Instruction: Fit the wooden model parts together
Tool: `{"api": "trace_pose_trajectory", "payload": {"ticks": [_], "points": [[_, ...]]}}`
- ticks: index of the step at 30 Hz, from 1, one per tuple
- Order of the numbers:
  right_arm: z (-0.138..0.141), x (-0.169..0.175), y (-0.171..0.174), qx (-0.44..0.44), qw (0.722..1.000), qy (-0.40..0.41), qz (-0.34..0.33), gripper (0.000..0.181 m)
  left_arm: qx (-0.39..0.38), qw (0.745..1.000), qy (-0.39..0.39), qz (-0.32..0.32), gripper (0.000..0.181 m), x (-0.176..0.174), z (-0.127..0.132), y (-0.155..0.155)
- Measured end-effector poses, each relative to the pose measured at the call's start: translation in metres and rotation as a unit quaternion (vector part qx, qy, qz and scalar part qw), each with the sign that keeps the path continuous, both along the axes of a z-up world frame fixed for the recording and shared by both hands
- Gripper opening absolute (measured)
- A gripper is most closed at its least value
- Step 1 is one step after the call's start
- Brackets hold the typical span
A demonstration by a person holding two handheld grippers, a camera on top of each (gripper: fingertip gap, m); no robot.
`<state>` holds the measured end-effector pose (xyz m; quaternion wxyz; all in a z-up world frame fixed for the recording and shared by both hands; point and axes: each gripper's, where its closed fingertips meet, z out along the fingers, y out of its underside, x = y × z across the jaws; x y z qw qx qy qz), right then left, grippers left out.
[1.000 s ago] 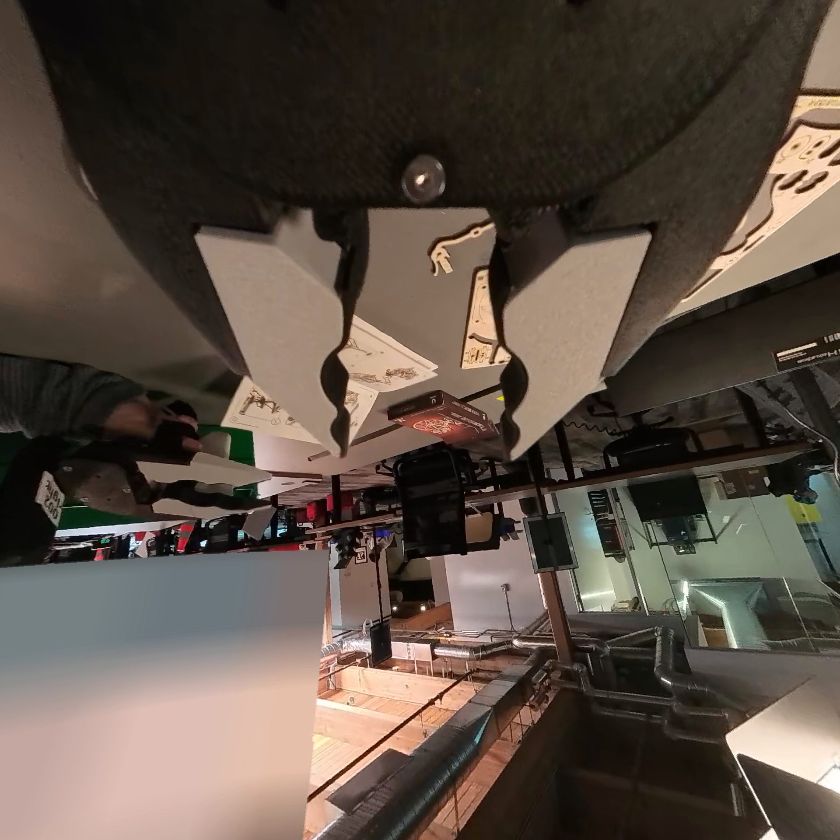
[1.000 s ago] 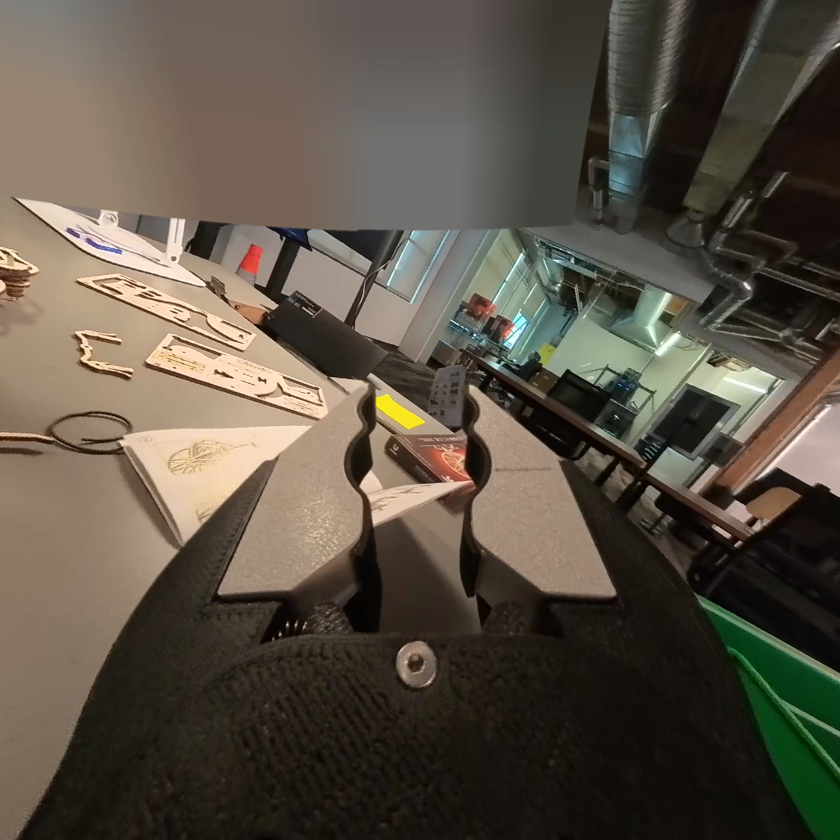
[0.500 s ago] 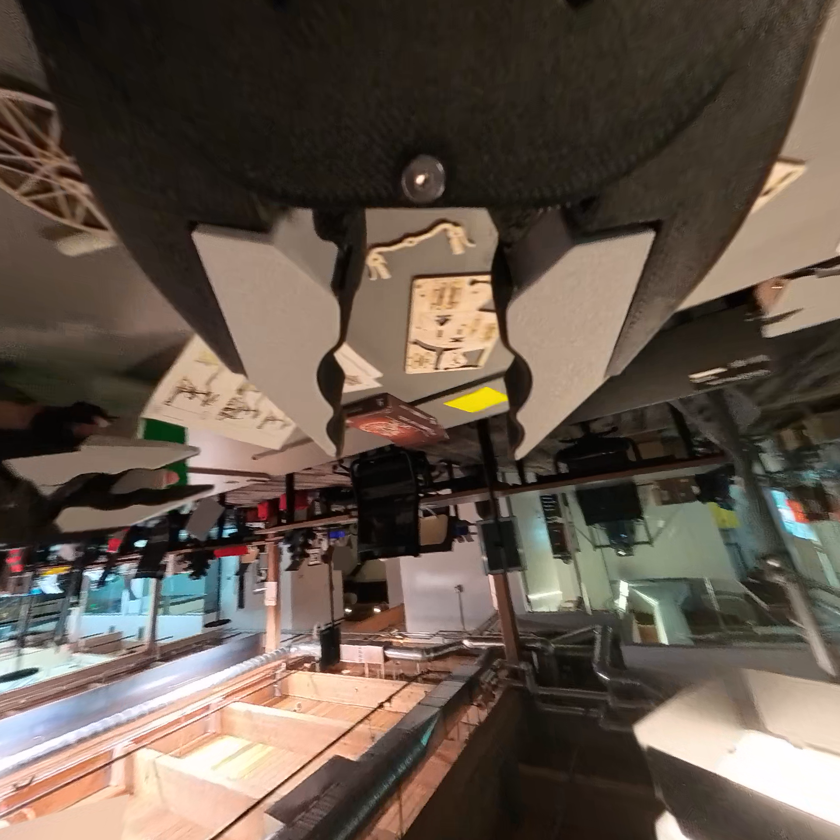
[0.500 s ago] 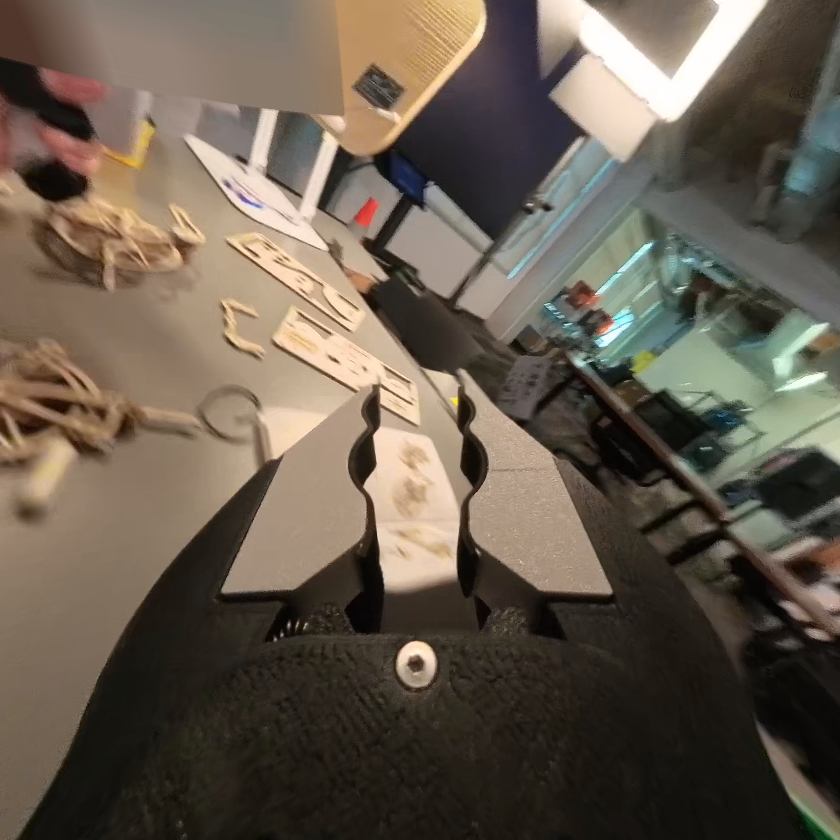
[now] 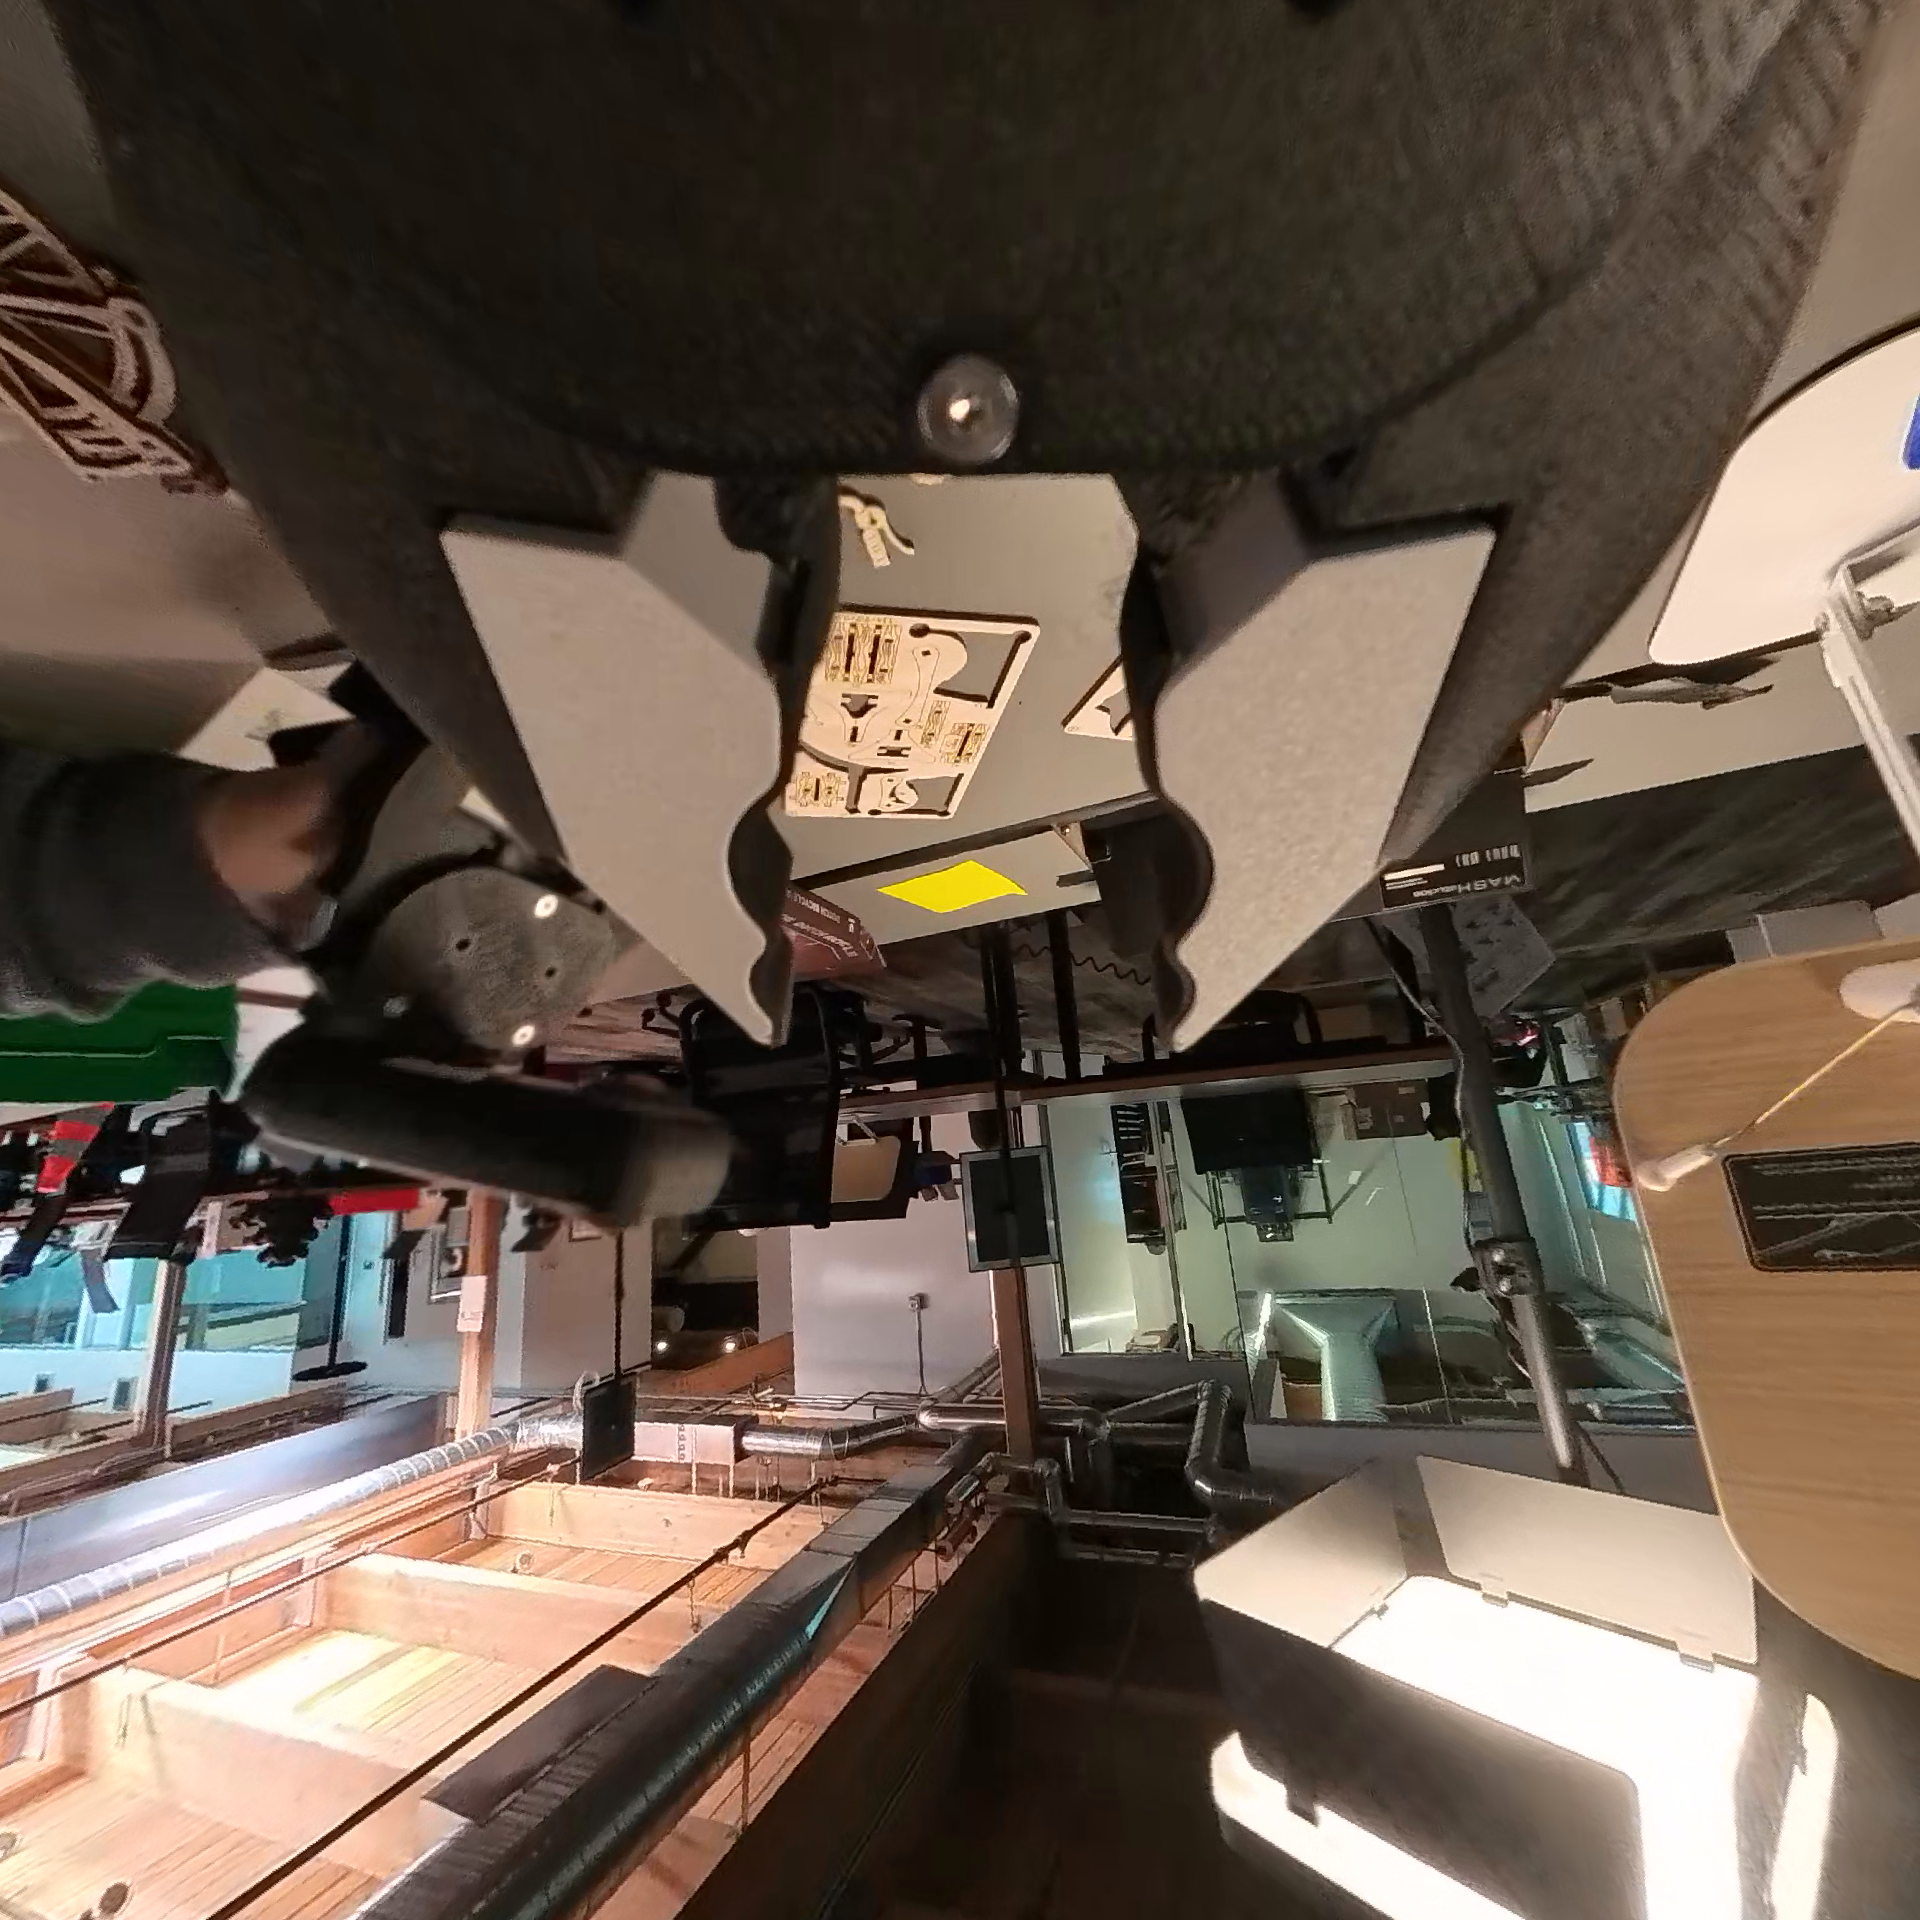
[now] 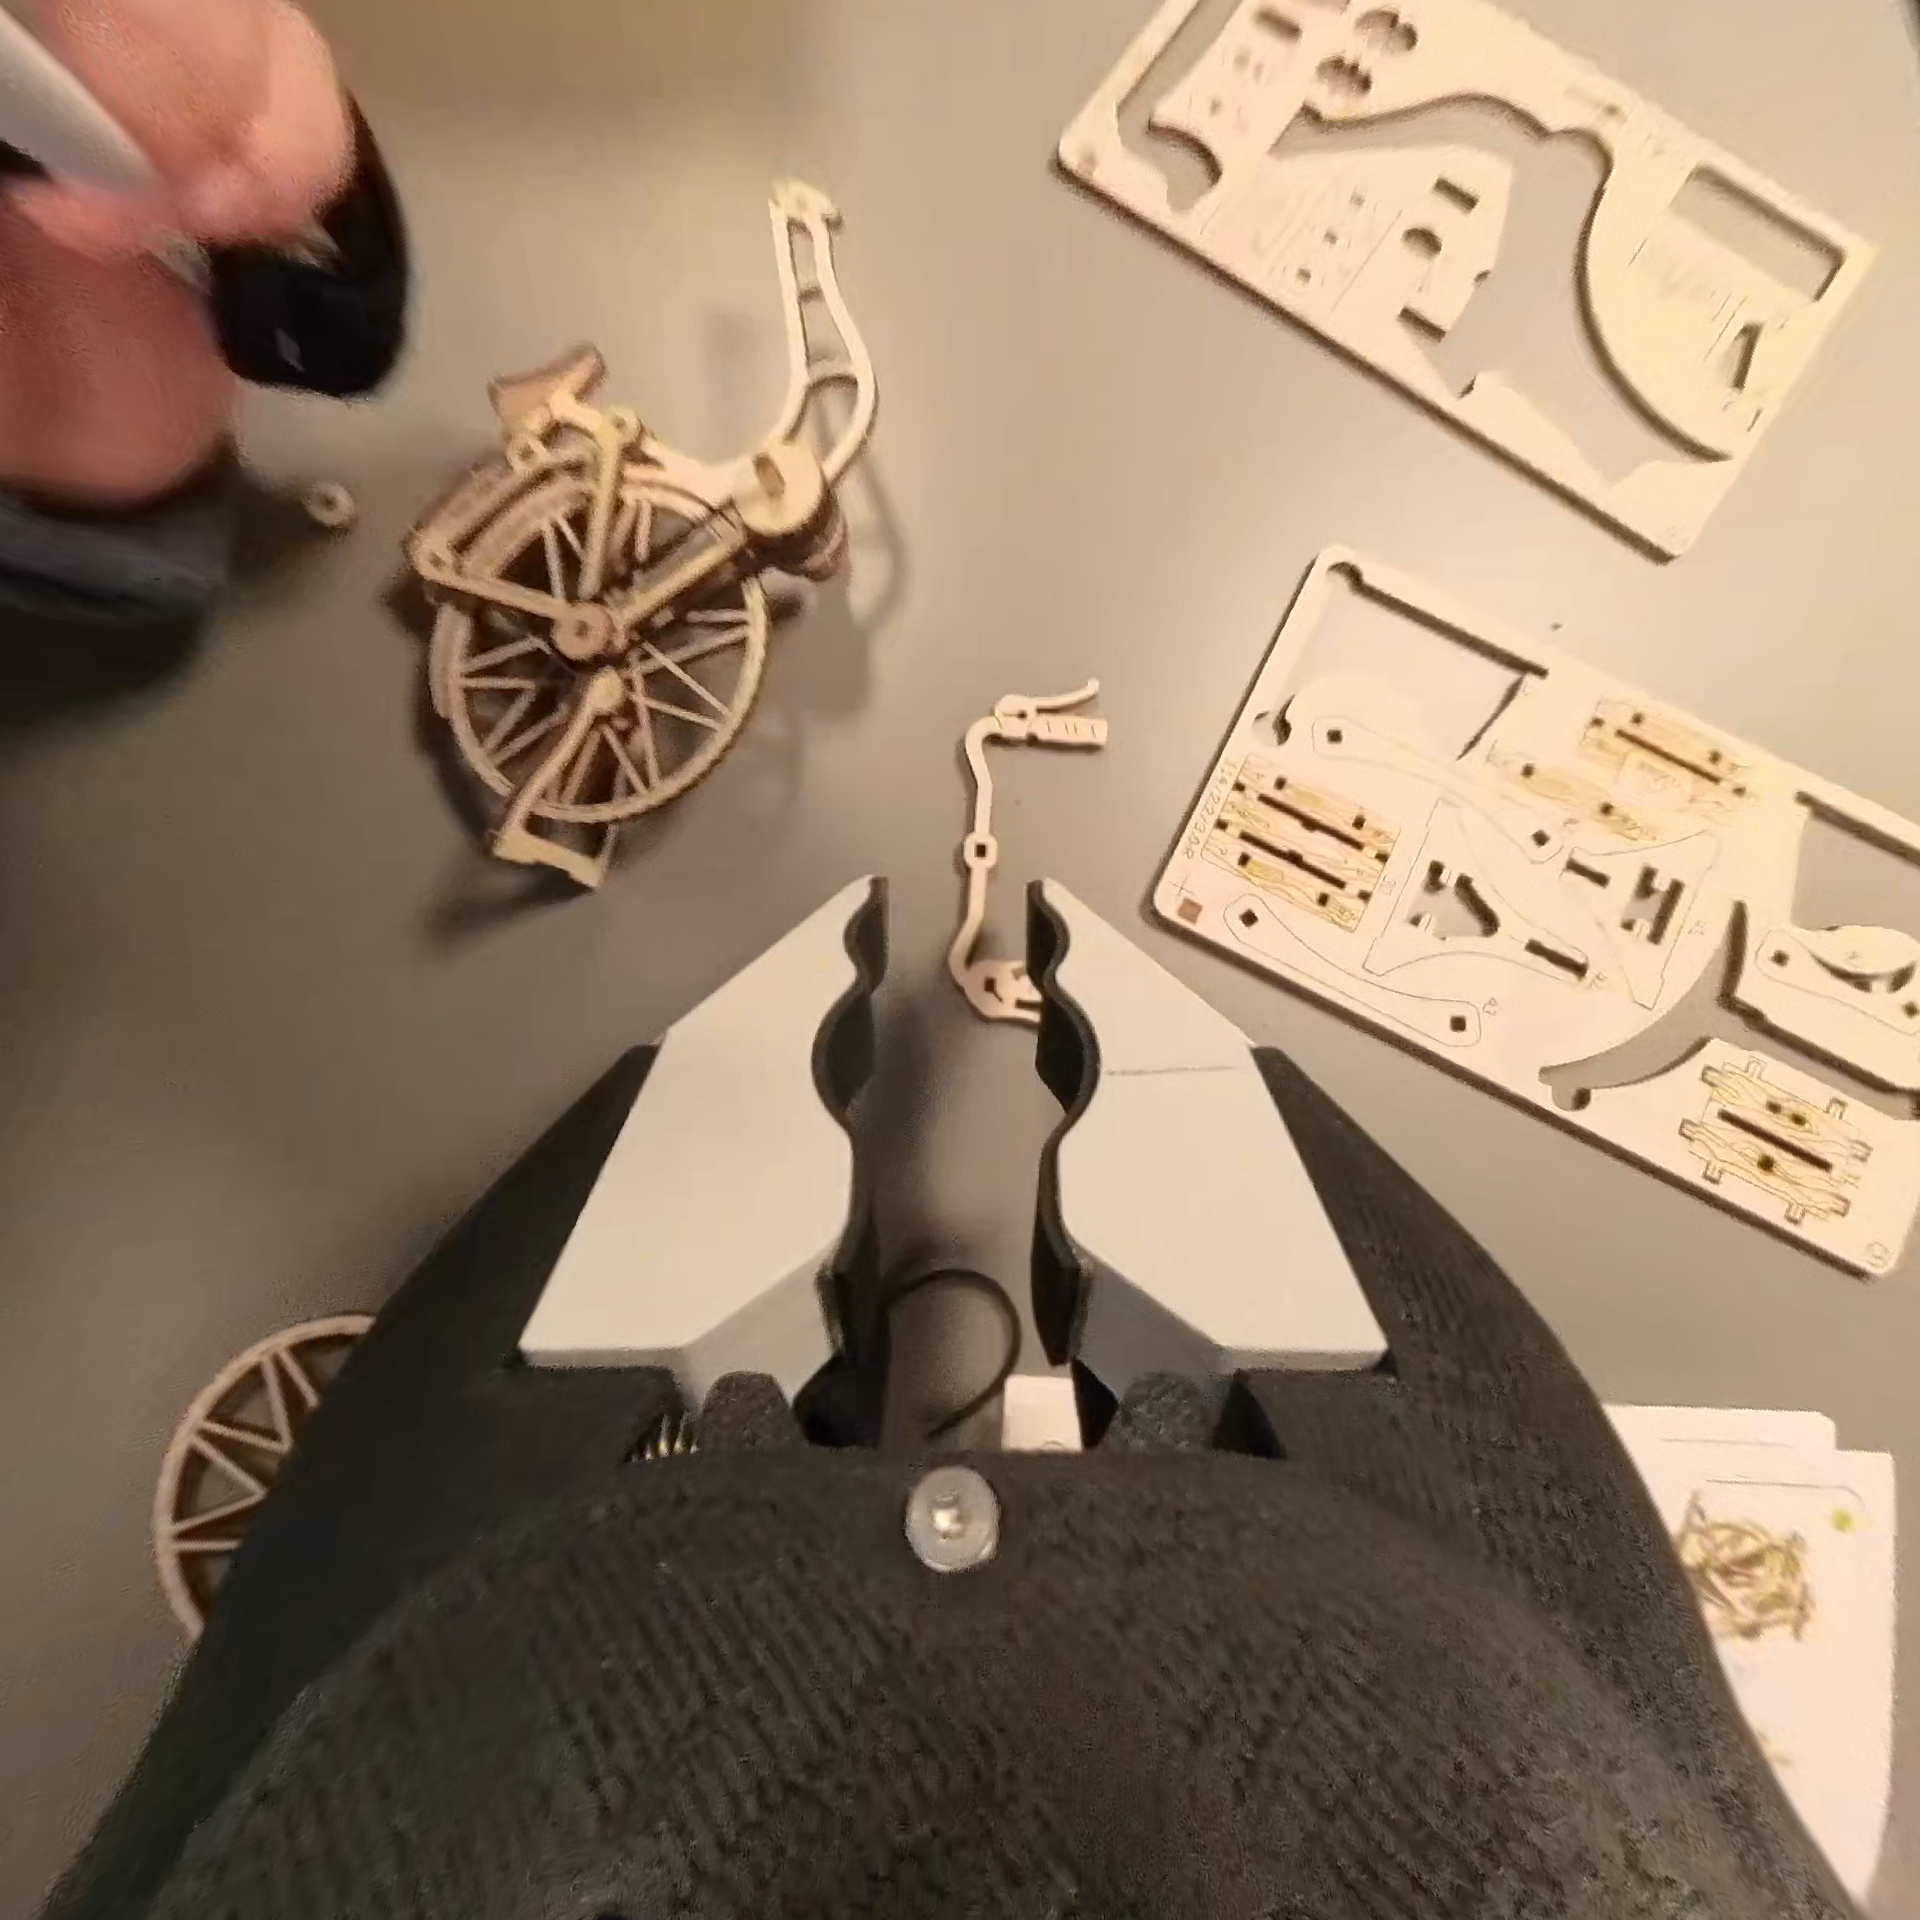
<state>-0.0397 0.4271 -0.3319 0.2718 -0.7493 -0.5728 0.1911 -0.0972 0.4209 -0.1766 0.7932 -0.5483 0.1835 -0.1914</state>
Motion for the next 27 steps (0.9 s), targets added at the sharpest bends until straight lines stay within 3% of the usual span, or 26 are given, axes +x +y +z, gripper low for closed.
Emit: {"api": "trace_pose_trajectory", "payload": {"ticks": [2, 5, 7, 9, 11, 14, 17, 22, 24, 26, 27], "points": [[-0.01, 0.001, 0.001, -0.005, 0.999, -0.034, 0.005, 0.023, -0.002, 1.0, -0.006, -0.001, 0.068, -0.002, 0.001, 0.0], [-0.012, -0.003, -0.001, -0.011, 0.999, -0.036, 0.006, 0.002, -0.001, 1.0, -0.004, 0.007, 0.067, -0.006, 0.002, 0.001], [-0.012, -0.003, 0.0, 0.015, 0.999, -0.044, 0.016, 0.0, -0.008, 1.0, -0.006, 0.001, 0.066, -0.007, 0.003, 0.001], [-0.003, 0.001, 0.003, 0.085, 0.995, -0.046, 0.032, 0.0, -0.031, 0.999, -0.012, -0.02, 0.065, -0.003, 0.001, 0.002], [0.023, 0.003, 0.003, 0.19, 0.981, -0.013, 0.047, 0.0, -0.084, 0.994, -0.021, -0.066, 0.062, 0.006, -0.006, 0.005], [0.071, 0.013, -0.007, 0.374, 0.925, 0.03, 0.068, 0.0, -0.167, 0.96, -0.039, -0.22, 0.039, 0.039, -0.019, -0.007], [0.097, 0.031, -0.021, 0.516, 0.853, 0.007, 0.083, 0.0, -0.199, 0.93, -0.066, -0.302, 0.037, 0.058, -0.021, -0.019], [0.112, 0.046, -0.046, 0.633, 0.764, -0.048, 0.113, 0.0, -0.187, 0.921, 0.013, -0.343, 0.029, 0.081, -0.026, -0.04], [0.113, 0.048, -0.052, 0.653, 0.744, -0.066, 0.124, 0.0, -0.179, 0.917, 0.048, -0.354, 0.027, 0.09, -0.032, -0.048], [0.11, 0.049, -0.053, 0.657, 0.738, -0.087, 0.129, 0.0, -0.163, 0.914, 0.073, -0.365, 0.002, 0.097, -0.037, -0.055], [0.108, 0.05, -0.053, 0.657, 0.737, -0.093, 0.13, 0.0, -0.155, 0.92, 0.074, -0.353, 0.001, 0.097, -0.038, -0.054]]}}
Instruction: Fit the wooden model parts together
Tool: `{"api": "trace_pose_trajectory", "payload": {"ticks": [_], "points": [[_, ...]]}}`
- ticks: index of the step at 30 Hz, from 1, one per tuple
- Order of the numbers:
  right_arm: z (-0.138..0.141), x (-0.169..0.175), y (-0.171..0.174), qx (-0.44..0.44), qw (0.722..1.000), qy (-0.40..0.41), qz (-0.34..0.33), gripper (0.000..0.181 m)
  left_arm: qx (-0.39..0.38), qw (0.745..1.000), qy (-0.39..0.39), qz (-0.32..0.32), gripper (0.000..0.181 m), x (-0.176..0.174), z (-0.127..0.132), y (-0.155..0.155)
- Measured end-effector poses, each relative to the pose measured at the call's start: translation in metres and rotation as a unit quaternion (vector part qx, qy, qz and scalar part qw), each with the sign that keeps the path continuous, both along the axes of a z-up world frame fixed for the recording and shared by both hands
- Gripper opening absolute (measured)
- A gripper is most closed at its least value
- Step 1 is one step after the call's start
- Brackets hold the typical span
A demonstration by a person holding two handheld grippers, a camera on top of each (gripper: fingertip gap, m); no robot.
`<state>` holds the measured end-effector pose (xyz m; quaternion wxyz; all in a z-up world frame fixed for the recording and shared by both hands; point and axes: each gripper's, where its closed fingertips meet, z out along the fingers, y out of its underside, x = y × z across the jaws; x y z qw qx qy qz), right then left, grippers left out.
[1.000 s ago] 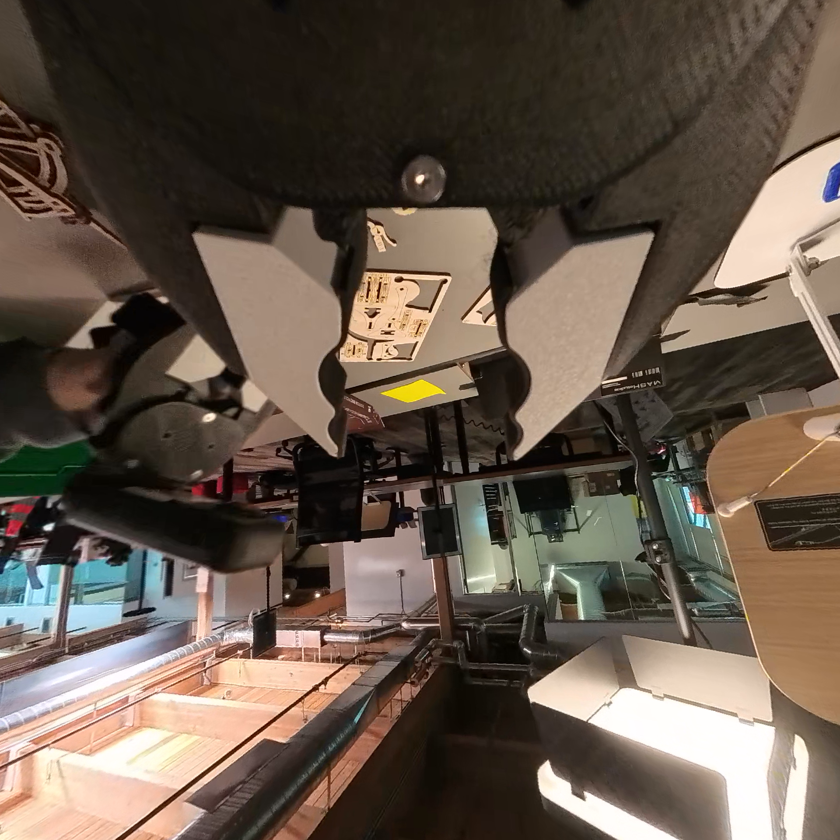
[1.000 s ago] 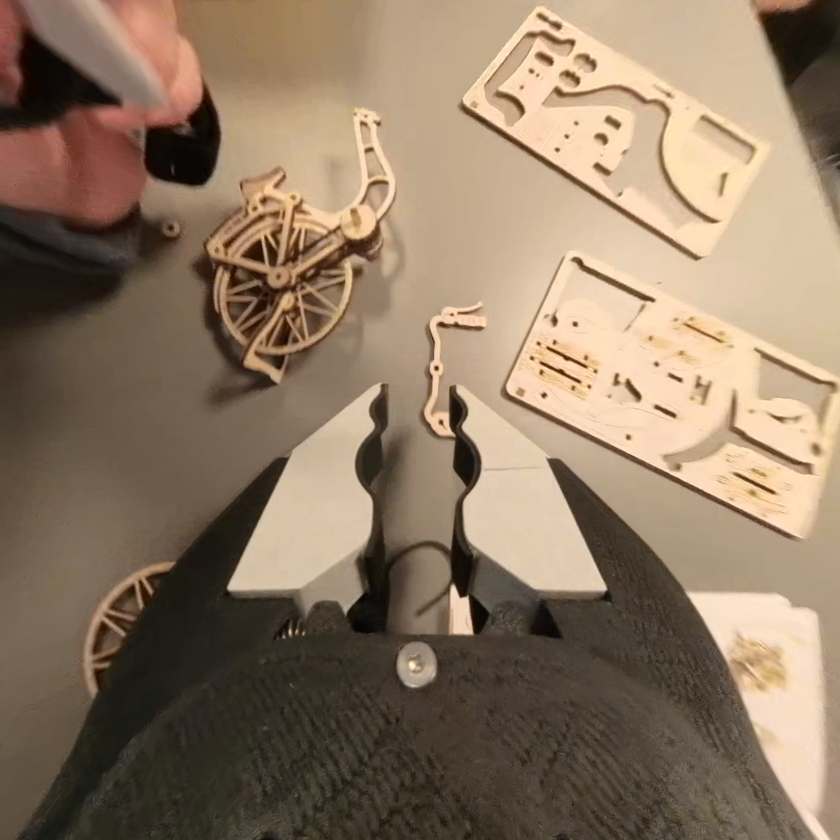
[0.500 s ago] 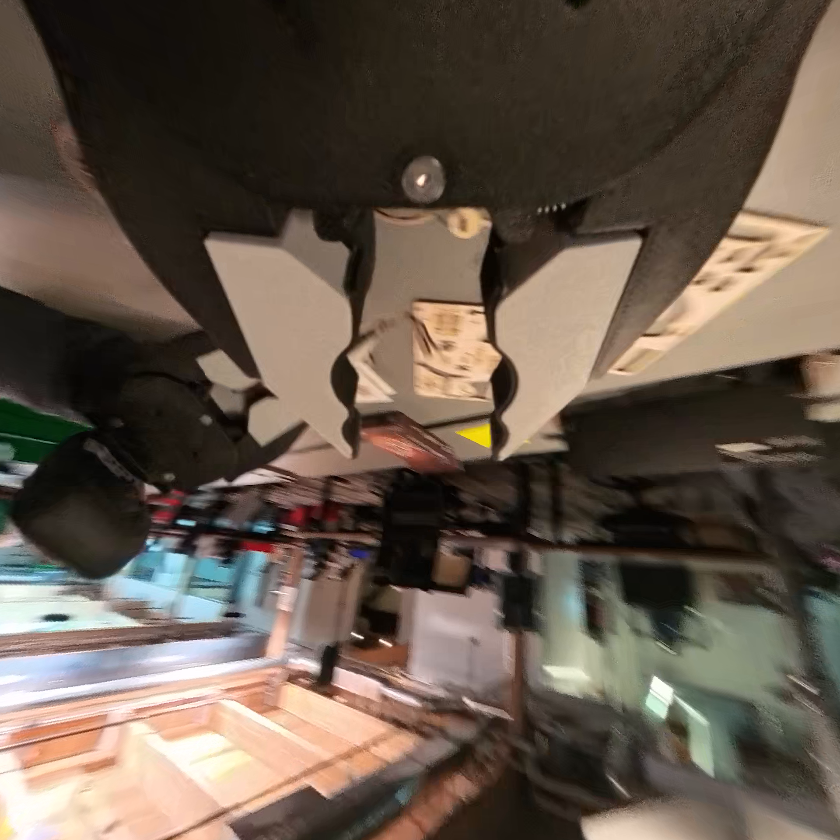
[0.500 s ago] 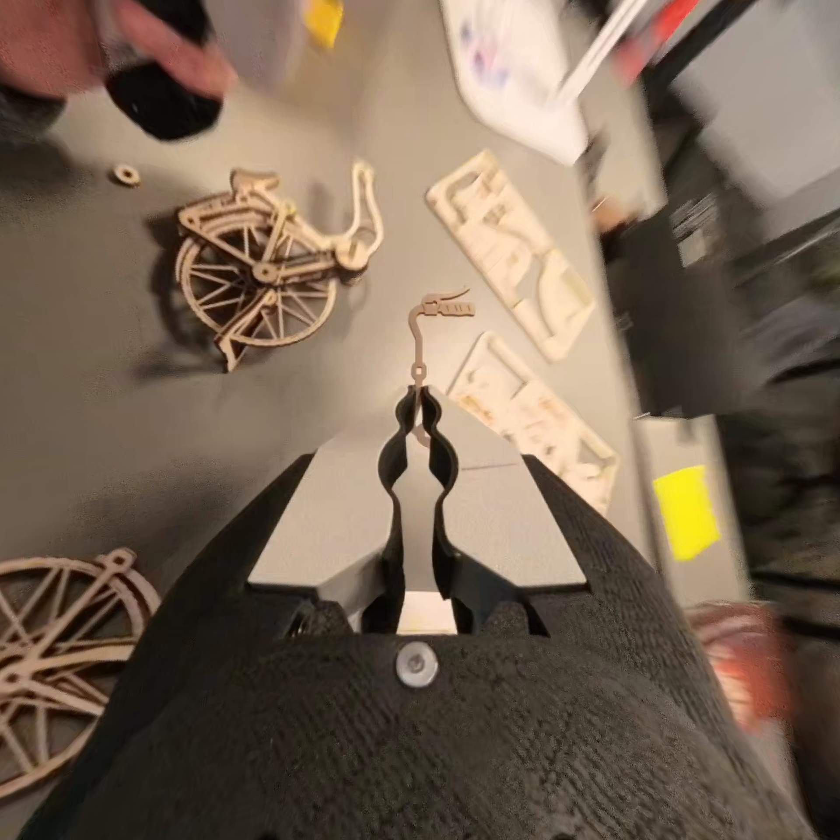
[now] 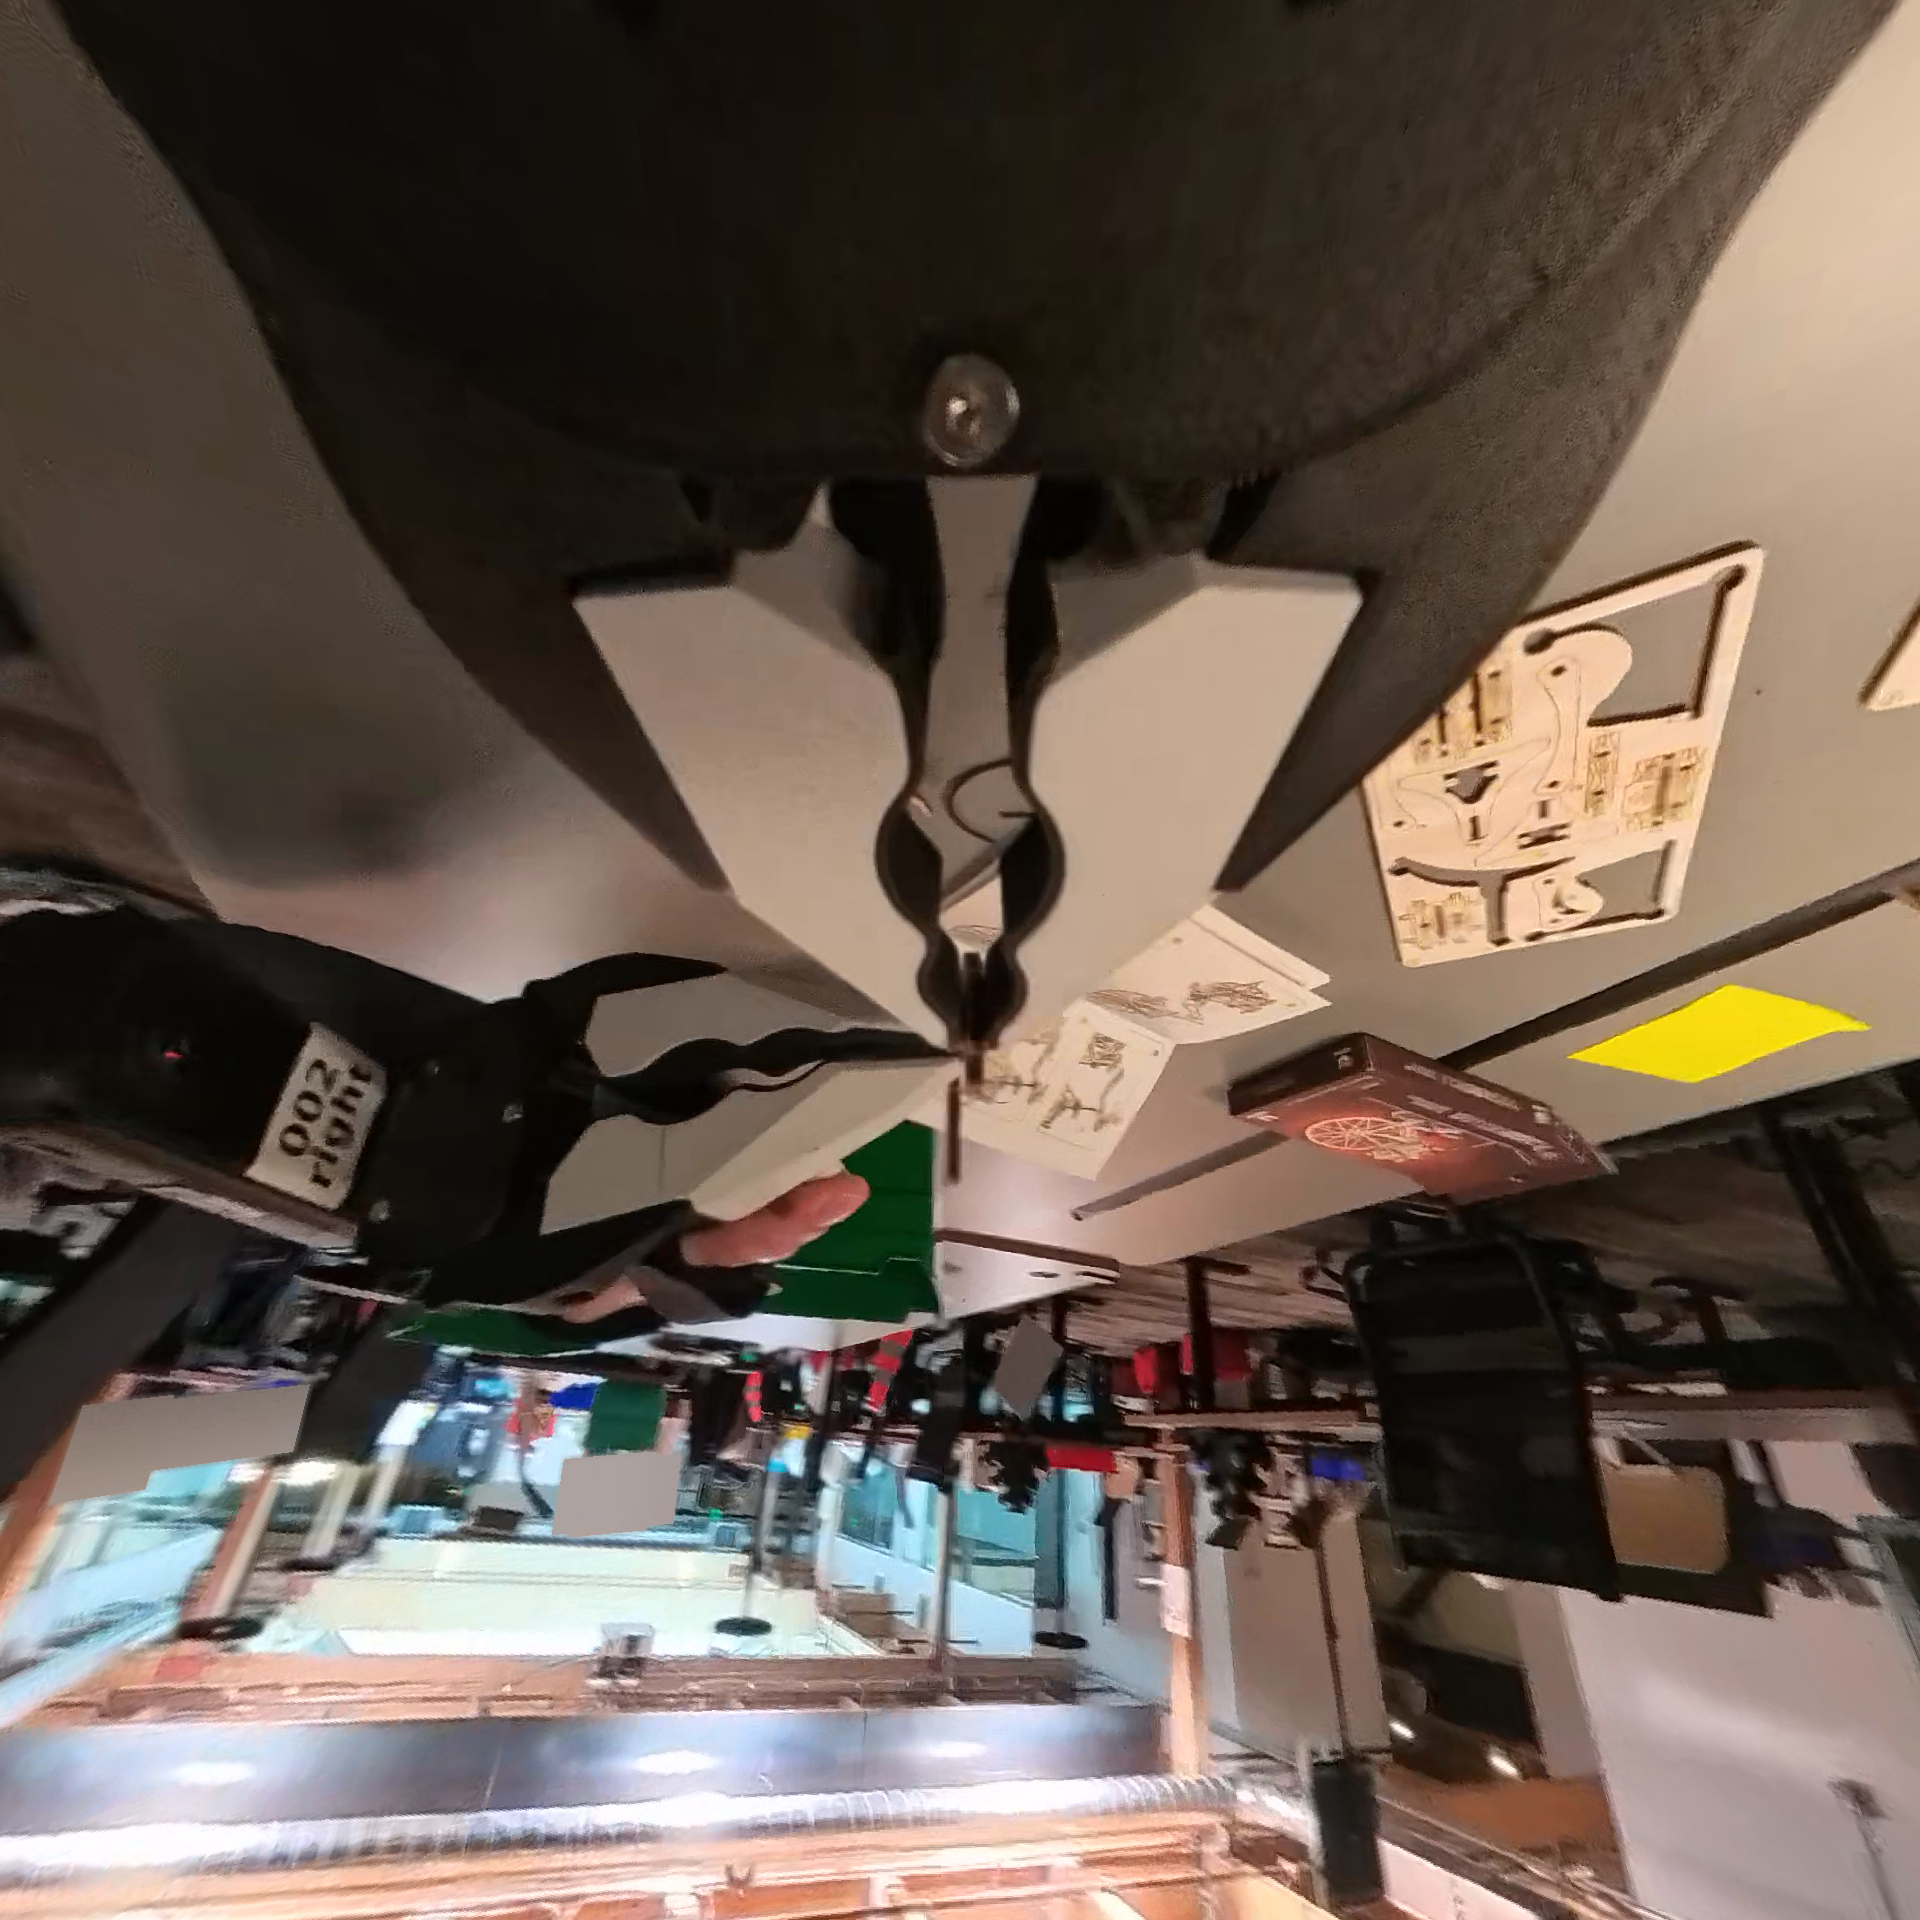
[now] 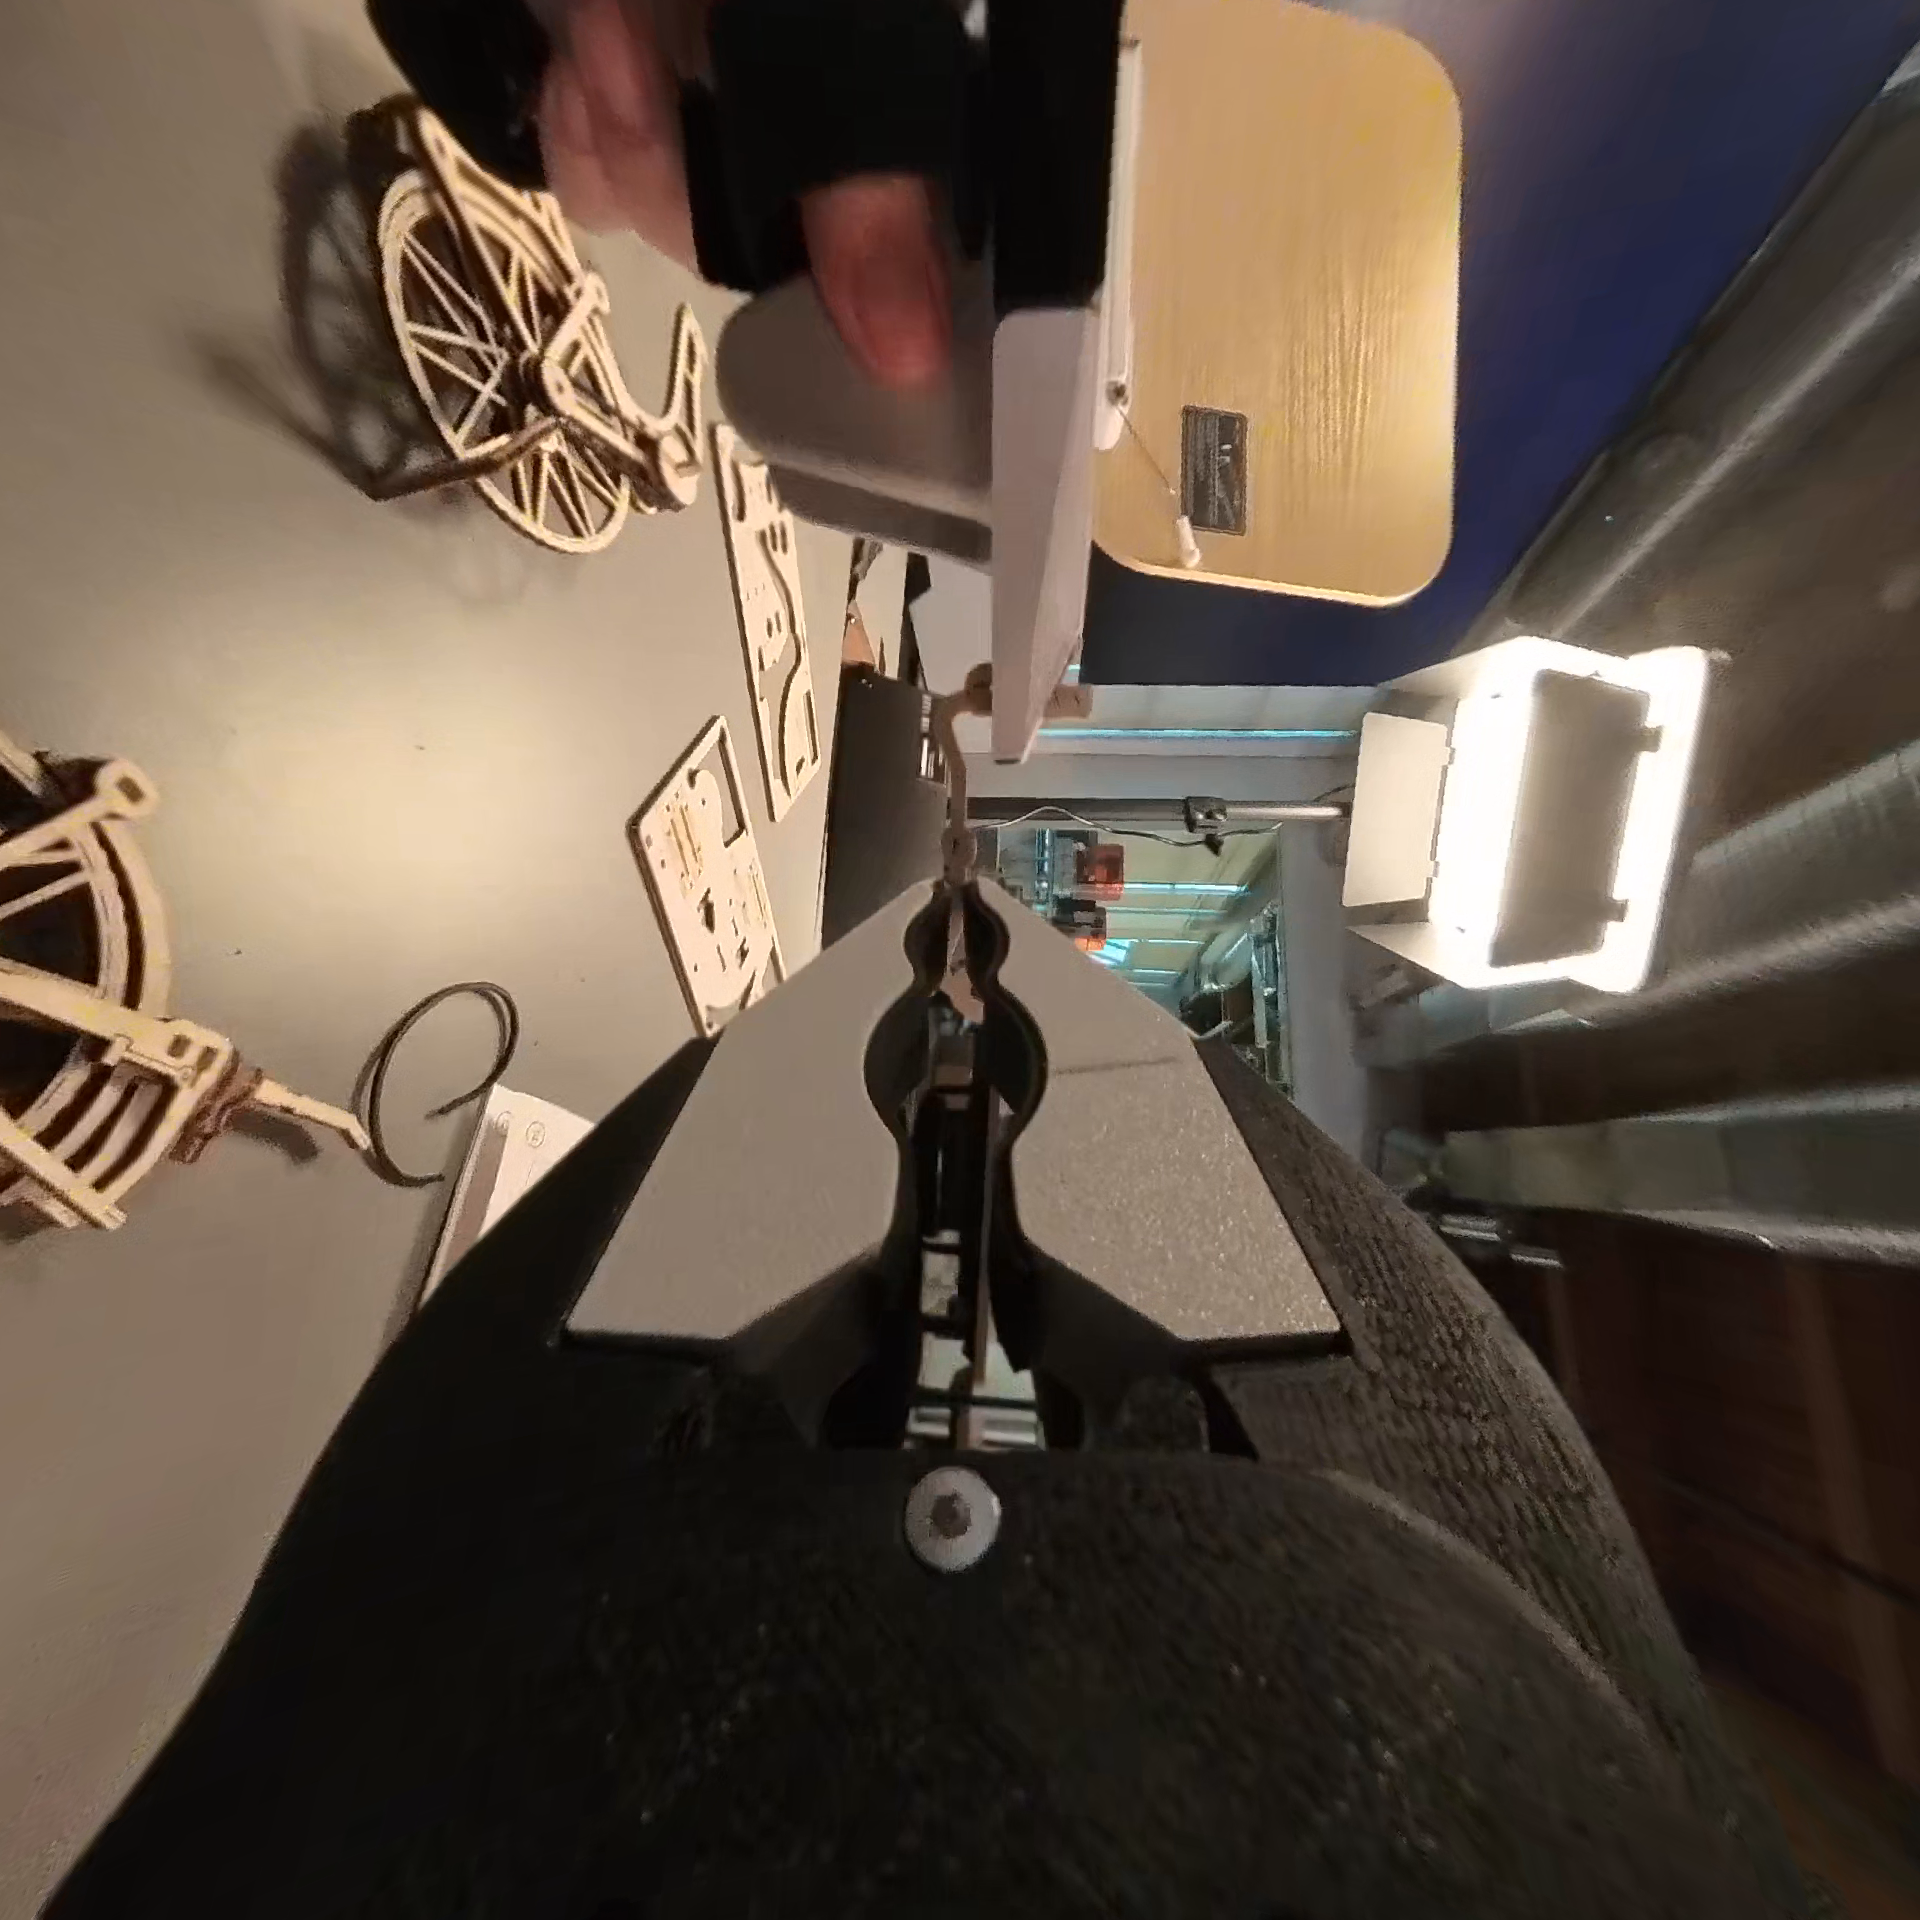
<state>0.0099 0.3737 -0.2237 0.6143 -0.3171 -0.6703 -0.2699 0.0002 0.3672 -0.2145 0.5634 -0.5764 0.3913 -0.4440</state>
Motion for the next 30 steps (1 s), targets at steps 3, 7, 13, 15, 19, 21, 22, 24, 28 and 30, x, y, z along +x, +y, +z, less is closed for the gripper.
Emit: {"api": "trace_pose_trajectory", "payload": {"ticks": [3, 7, 13, 15, 19, 21, 22, 24, 28, 30], "points": [[0.005, 0.001, -0.003, -0.029, 0.999, 0.044, 0.004, 0.016, 0.009, 1.0, -0.007, 0.024, 0.001, -0.002, 0.003, 0.004], [0.05, 0.014, -0.007, -0.199, 0.926, 0.318, 0.043, 0.025, -0.03, 0.99, -0.135, -0.001, 0.001, -0.016, 0.033, 0.001], [0.075, 0.004, -0.021, -0.505, 0.695, 0.486, 0.162, 0.025, -0.083, 0.946, -0.291, -0.116, 0.0, -0.031, 0.063, -0.019], [0.076, 0.0, -0.023, -0.531, 0.667, 0.493, 0.176, 0.023, -0.08, 0.945, -0.29, -0.128, 0.0, -0.028, 0.063, -0.023], [0.078, -0.004, -0.026, -0.557, 0.637, 0.496, 0.198, 0.011, -0.071, 0.952, -0.263, -0.138, 0.001, -0.018, 0.059, -0.03], [0.076, -0.004, -0.025, -0.57, 0.626, 0.495, 0.193, 0.002, -0.072, 0.957, -0.254, -0.124, 0.0, -0.016, 0.055, -0.027], [0.073, -0.003, -0.024, -0.575, 0.628, 0.491, 0.185, 0.001, -0.077, 0.961, -0.244, -0.104, 0.001, -0.015, 0.051, -0.022], [0.071, 0.003, -0.023, -0.556, 0.648, 0.491, 0.173, 0.0, -0.07, 0.972, -0.215, -0.061, 0.016, -0.01, 0.044, -0.015], [0.066, 0.053, -0.007, -0.376, 0.762, 0.518, 0.092, 0.0, -0.012, 0.989, -0.126, 0.074, 0.037, -0.003, 0.025, -0.001], [0.061, 0.088, -0.003, -0.251, 0.823, 0.509, 0.036, 0.0, 0.028, 0.986, -0.101, 0.13, 0.039, -0.003, 0.019, 0.0]]}}
